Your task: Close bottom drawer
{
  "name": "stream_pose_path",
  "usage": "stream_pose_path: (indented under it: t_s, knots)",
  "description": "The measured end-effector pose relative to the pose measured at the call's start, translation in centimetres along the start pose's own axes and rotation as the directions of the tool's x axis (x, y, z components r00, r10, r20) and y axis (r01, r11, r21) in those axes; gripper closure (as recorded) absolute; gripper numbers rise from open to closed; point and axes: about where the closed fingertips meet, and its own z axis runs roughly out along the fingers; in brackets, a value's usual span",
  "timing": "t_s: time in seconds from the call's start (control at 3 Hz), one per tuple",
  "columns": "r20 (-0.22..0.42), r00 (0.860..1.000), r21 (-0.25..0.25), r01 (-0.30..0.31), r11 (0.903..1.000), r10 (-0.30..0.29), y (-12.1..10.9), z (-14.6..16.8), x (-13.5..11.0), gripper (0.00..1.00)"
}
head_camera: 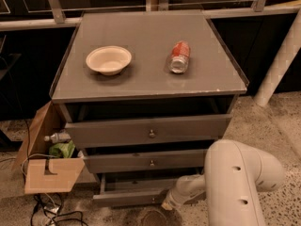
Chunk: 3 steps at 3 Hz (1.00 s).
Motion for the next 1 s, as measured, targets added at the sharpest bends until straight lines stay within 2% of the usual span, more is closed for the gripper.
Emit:
stream_pose_path:
  t_s: [1.0]
  knots:
    - [0.000,1.000,0.000,0.000,1.0000,0.000,0.01,0.01,0.00,0.12]
